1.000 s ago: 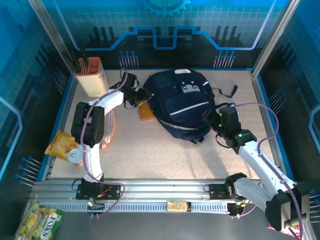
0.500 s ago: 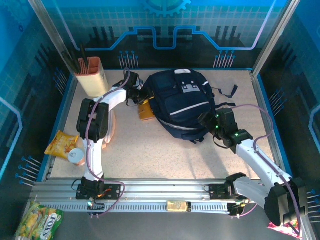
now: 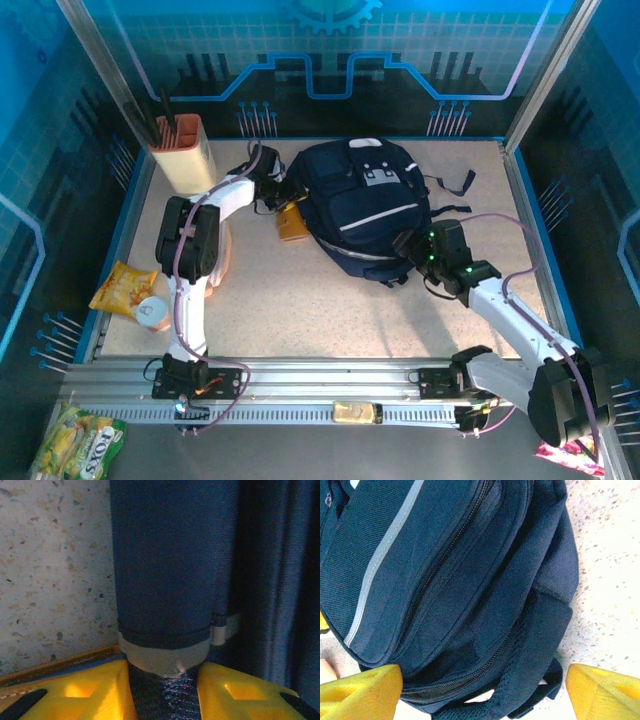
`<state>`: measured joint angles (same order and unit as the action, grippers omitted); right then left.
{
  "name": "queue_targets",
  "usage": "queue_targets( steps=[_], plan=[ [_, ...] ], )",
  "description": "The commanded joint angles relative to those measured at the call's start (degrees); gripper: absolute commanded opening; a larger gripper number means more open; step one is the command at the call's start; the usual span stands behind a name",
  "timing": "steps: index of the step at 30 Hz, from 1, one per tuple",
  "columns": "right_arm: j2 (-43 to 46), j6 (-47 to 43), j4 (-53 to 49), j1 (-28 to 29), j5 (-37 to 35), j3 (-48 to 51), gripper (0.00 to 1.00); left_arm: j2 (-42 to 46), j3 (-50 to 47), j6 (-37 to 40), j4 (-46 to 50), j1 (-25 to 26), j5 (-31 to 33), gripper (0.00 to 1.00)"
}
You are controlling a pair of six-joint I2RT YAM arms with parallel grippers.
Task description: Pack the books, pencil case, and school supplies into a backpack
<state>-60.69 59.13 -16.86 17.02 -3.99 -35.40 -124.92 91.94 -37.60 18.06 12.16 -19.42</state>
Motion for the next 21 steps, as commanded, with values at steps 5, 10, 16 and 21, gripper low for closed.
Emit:
queue_targets(
  steps=[5,10,16,21],
  plan=[
    [-3.58,3.5,5.01,1.69,3.84,2.6,0.85,-2.2,2.52,-0.72,1.18,-0.06,-2.43,0.38],
    [-6.8,3.45,7.51,1.79,4.96,2.06,0.84,-1.42,3.24,0.17,1.74,0.4,-2.99,0.22],
    [-13.66,1.77,13.09,0.98,6.99,-0.12,0.76,2.36,1.66,0.01,0.8,1.15,-4.75,0.01],
    [-18.26,-2.46,14.4,-1.52,7.49,-4.06,0.67,7.05,-1.28,0.2,0.13,2.43,-6.07,0.0]
  ],
)
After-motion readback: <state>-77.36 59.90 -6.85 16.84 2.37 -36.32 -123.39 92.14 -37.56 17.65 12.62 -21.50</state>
